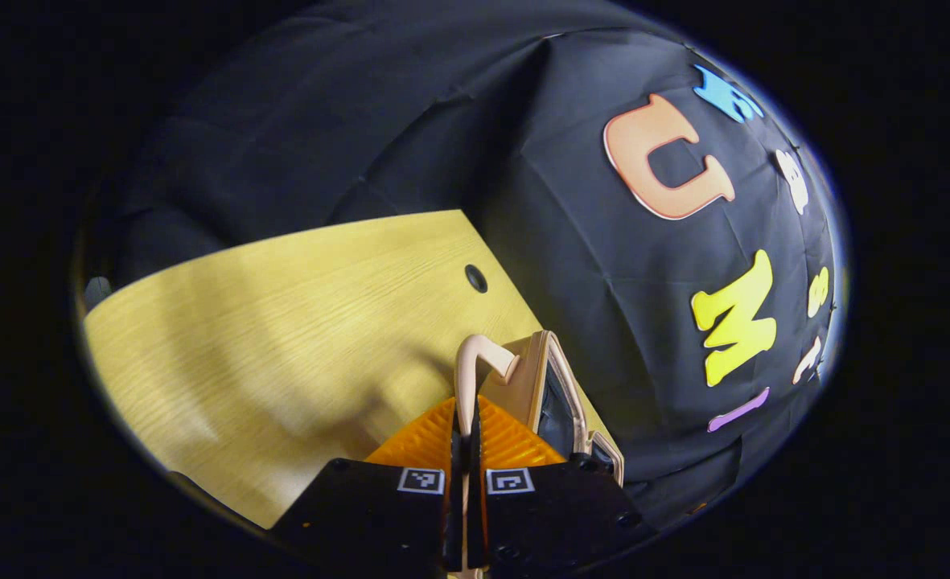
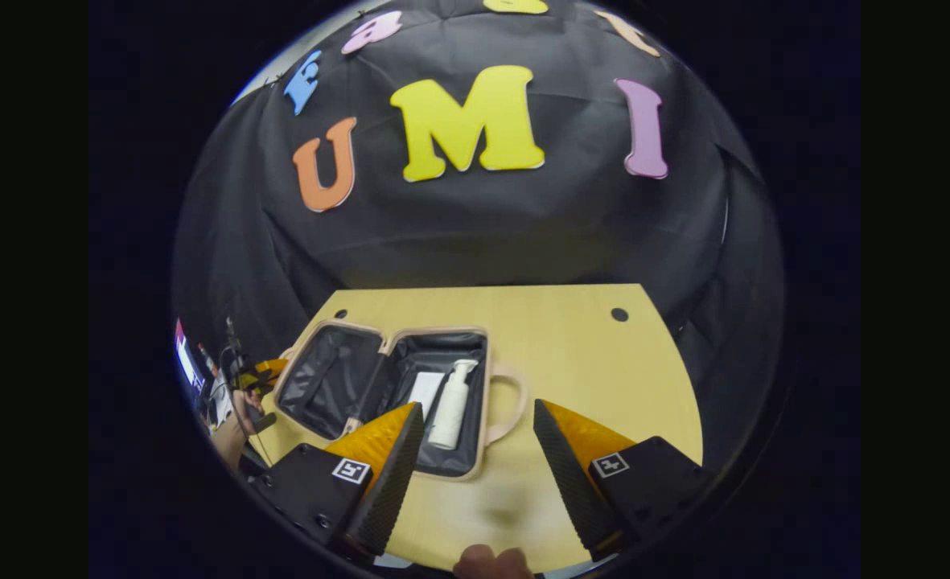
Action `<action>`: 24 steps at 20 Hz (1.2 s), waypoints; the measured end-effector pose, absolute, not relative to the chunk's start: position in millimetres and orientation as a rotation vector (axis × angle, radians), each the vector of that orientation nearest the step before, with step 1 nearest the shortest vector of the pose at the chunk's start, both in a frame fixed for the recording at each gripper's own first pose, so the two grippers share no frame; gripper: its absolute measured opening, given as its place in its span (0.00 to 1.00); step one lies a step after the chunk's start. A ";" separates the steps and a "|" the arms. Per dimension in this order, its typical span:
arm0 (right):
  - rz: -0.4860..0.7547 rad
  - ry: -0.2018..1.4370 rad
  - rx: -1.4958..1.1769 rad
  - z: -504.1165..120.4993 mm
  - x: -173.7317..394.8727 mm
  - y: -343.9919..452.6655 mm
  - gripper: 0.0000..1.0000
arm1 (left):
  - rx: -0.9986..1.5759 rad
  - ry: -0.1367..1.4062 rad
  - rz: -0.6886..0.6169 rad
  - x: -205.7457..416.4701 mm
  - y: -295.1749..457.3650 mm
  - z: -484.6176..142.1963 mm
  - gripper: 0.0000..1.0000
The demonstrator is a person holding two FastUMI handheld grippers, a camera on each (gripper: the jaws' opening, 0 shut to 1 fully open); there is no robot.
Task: First open the suitcase, pack the skin care products into it, and then close the suitcase.
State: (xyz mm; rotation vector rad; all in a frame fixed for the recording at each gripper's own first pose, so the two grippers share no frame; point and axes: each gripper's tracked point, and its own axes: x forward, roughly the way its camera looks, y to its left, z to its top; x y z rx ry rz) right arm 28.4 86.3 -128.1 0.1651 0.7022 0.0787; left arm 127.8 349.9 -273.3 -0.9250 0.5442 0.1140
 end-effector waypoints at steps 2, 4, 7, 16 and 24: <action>0.045 0.665 0.167 -115.7 21.7 67.1 0.81 | -0.883 0.512 0.106 128.9 341.3 -239.4 0.05; 0.013 0.636 0.176 -106.9 16.2 50.0 0.81 | -0.800 0.477 0.095 132.3 324.3 -203.1 0.05; -0.049 0.616 0.164 -114.3 12.5 23.0 0.81 | -0.611 0.439 0.112 134.1 291.9 -154.6 0.05; -0.092 0.505 0.136 -102.9 -14.8 -23.7 0.81 | -0.287 0.326 0.075 122.5 166.3 -61.9 0.05; -0.100 0.400 0.033 -82.2 -24.5 -72.8 0.80 | -0.164 0.300 0.050 111.5 62.5 -51.8 0.05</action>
